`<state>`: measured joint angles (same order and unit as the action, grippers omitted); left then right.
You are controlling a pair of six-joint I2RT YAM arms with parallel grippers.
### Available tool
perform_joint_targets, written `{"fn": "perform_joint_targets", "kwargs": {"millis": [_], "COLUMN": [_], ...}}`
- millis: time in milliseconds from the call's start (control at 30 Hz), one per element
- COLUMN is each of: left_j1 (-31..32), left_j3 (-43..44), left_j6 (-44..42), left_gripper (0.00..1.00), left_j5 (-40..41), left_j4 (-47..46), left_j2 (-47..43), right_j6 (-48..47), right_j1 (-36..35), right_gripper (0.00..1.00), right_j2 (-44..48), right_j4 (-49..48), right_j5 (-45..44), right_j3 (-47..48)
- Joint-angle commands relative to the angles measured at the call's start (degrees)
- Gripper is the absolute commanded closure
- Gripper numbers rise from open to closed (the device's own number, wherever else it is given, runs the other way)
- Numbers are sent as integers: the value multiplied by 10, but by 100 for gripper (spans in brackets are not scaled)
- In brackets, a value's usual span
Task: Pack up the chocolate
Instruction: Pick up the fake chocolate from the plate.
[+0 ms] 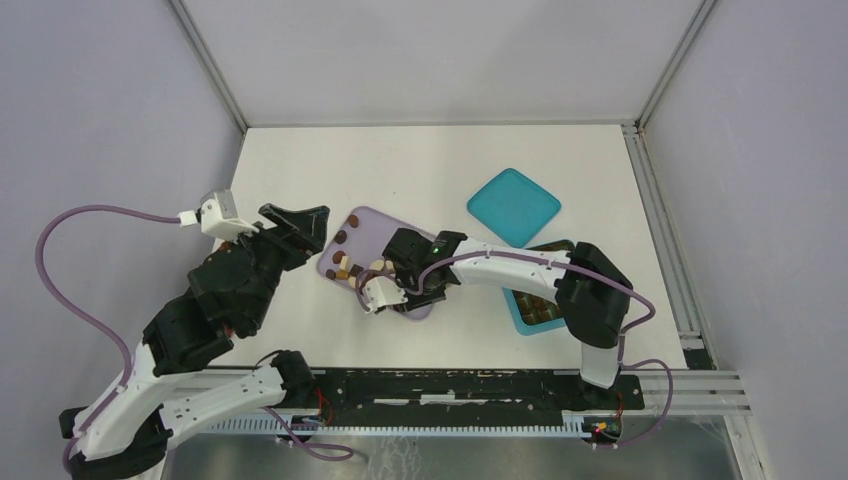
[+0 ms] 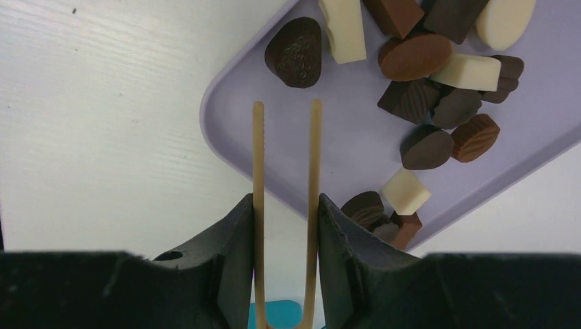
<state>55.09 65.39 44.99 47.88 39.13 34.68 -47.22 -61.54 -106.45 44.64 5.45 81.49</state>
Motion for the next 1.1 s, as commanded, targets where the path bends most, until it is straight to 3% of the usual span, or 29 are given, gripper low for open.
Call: {"fn": "perform_joint_targets", "kwargs": {"millis": [0, 1067], "left_j1": [1, 1], "left_j3": [-4, -22], "left_j6": [20, 36], "left_gripper": [22, 22], "left_j5": [10, 12], "left_j4": [-2, -3], "left_j2": [-7, -19], "right_j6": [-3, -13], "right_j1": [-8, -23], "right_gripper": [60, 55], "right_j2": [-22, -117], "right_j4": [4, 49], "right_j5": [-50, -71], "right_j3": [27, 103]}}
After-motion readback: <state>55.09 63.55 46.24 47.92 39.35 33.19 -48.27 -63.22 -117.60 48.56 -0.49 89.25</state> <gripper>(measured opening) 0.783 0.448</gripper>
